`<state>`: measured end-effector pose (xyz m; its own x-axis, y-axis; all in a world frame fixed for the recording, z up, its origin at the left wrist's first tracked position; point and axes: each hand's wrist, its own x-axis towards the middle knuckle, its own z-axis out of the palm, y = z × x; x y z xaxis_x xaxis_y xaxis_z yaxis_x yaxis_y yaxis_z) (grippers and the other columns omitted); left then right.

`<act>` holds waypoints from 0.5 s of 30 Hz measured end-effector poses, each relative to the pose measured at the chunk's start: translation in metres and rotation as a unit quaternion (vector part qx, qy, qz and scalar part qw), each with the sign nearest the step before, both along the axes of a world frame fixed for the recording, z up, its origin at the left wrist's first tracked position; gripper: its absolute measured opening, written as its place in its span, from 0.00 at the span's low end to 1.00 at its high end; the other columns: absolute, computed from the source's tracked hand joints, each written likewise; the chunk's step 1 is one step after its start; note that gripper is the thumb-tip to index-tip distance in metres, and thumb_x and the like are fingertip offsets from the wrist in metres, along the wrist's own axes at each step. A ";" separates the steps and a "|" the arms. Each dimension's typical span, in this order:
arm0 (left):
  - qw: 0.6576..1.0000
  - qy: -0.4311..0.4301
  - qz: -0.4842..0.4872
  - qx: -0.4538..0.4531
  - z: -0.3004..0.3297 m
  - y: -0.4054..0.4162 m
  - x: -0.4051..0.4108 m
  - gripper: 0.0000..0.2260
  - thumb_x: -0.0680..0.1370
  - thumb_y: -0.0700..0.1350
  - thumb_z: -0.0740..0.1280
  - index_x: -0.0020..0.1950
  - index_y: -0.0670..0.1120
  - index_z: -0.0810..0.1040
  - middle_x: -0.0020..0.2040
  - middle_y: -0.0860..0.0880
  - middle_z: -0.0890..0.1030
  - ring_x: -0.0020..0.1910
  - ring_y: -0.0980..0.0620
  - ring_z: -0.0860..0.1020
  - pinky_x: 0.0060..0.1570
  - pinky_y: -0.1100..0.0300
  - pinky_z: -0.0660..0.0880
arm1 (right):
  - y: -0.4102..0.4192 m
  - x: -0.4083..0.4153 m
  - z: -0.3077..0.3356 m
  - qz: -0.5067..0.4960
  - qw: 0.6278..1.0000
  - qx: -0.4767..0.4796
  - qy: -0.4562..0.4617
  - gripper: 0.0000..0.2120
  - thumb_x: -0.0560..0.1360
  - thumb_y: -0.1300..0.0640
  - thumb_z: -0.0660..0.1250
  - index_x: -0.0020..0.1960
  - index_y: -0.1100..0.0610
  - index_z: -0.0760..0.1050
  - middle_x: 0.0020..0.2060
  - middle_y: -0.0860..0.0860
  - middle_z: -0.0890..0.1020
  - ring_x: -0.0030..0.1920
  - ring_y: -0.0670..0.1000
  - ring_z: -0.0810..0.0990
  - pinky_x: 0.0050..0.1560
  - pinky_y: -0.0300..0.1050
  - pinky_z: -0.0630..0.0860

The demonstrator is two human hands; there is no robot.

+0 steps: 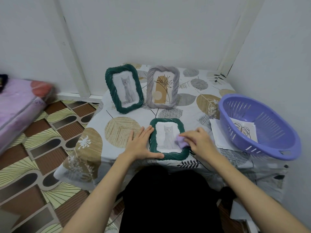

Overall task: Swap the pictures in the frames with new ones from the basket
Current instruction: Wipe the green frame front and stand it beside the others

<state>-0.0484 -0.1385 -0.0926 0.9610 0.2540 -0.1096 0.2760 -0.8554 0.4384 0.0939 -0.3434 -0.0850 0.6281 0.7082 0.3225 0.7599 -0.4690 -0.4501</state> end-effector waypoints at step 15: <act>1.000 0.000 -0.002 0.011 0.008 0.001 0.002 0.53 0.58 0.73 0.68 0.75 0.50 0.52 0.76 0.57 0.50 0.76 0.55 0.48 0.73 0.44 0.41 | 0.071 0.000 0.001 -0.051 0.999 -0.020 -0.005 0.12 0.75 0.59 0.65 0.58 0.55 0.78 0.53 0.52 0.83 0.44 0.52 0.64 0.48 0.50 0.69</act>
